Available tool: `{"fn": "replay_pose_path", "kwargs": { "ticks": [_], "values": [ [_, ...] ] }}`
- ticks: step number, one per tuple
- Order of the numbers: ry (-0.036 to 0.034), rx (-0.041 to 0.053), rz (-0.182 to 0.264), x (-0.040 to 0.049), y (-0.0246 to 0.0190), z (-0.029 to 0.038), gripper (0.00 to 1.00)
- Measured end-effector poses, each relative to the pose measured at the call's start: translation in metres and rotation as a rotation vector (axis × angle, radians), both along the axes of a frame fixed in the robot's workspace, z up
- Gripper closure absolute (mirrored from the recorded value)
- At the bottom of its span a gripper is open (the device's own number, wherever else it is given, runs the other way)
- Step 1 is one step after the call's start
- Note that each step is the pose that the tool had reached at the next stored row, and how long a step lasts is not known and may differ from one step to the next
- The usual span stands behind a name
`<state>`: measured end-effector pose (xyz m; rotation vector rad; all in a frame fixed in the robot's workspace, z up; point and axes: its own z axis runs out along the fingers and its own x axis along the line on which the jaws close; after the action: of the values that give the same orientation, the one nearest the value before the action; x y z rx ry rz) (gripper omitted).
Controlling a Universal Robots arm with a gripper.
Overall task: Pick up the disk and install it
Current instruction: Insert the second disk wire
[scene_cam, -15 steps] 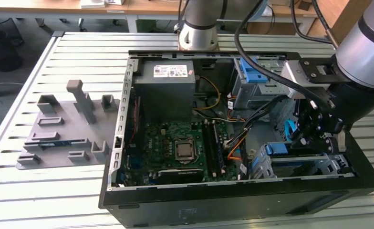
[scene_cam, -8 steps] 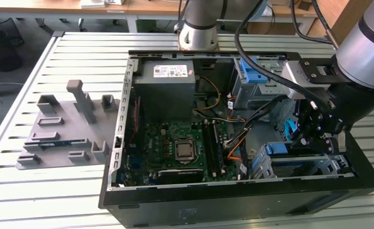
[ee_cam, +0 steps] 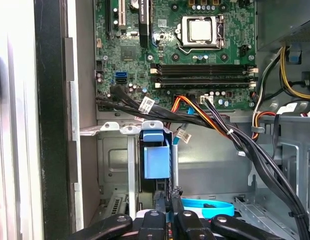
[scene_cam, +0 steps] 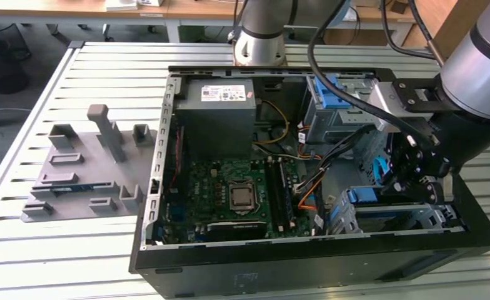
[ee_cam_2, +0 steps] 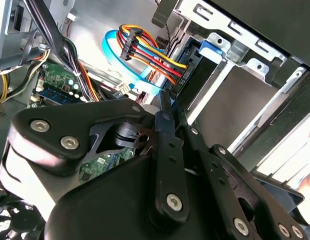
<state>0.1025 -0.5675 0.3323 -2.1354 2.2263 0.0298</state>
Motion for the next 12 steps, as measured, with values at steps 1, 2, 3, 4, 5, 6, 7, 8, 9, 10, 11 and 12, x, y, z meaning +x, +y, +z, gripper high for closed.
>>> {"fn": "replay_pose_path", "kwargs": {
  "ticks": [1,2,3,4,5,6,7,8,9,10,11,12],
  "values": [
    [0.0000,0.0001,0.000,0.0000,-0.0003,-0.0004,0.84],
    [0.0000,0.0001,0.000,0.0001,-0.0007,-0.0008,0.84],
    [0.0000,0.0001,0.000,0.0001,-0.0010,-0.0012,0.84],
    [0.0000,-0.0001,0.000,0.0002,-0.0014,-0.0016,0.84],
    [0.0000,-0.0001,0.000,0.0003,-0.0018,-0.0022,0.84],
    [0.0000,-0.0001,0.000,0.0004,-0.0020,-0.0026,0.84],
    [0.0000,-0.0002,0.000,0.0004,-0.0021,-0.0027,0.84],
    [0.0000,-0.0003,0.000,0.0004,-0.0021,-0.0027,0.84],
    [0.0000,-0.0003,0.000,0.0004,-0.0022,-0.0027,0.84],
    [0.0000,-0.0002,0.000,0.0004,-0.0022,-0.0028,0.84],
    [0.0000,-0.0002,0.000,0.0004,-0.0022,-0.0028,0.84],
    [0.0000,-0.0002,0.000,0.0004,-0.0022,-0.0028,0.84]
  ]
}}
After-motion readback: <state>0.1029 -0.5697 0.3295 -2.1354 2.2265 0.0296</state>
